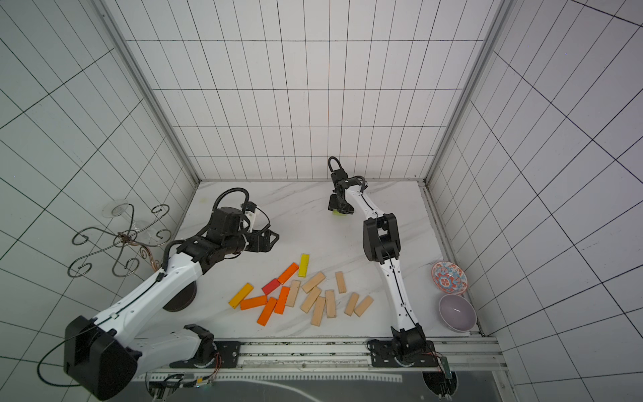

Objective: Assemble a giraffe with building blocks
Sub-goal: Adjust the building block at the center of the board.

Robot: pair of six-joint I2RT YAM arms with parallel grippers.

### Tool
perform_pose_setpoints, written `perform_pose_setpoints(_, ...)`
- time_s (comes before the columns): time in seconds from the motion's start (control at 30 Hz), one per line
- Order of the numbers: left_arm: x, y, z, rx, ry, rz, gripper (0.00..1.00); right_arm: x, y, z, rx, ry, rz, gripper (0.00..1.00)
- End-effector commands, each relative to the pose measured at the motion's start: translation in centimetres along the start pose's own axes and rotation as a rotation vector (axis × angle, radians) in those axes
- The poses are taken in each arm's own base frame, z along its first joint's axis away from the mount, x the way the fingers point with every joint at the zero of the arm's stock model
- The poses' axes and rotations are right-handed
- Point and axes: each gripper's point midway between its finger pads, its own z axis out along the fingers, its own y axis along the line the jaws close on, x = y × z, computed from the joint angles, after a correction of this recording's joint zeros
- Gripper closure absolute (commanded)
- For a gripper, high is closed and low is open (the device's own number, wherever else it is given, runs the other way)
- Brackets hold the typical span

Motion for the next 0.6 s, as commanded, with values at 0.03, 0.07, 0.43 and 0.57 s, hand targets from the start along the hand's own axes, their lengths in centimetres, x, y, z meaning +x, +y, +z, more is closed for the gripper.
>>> perform_pose_setpoints(0.03, -0.1, 0.1, -0.1, 0.004, -0.006, 0.001, 0.1, -1.6, 1.4, -2.1, -0.015, -0.051, -0.009, 0.23)
perform_pose_setpoints(0.07, 0.0, 0.1, -0.2, 0.003, -0.005, 0.0, 0.1, -1.9, 1.6, -2.6, -0.024, -0.065, -0.003, 0.2)
perform_pose_setpoints(0.43, -0.2, 0.1, -2.3, -0.014, -0.037, -0.002, 0.1, -5.0, 1.5, -14.4, -0.031, -0.242, 0.007, 0.11)
perform_pose_setpoints(0.57, 0.1, -0.1, -2.9, -0.005, -0.035, -0.005, 0.1, -3.5, -0.2, -19.6, -0.001, -0.282, 0.0, 0.11)
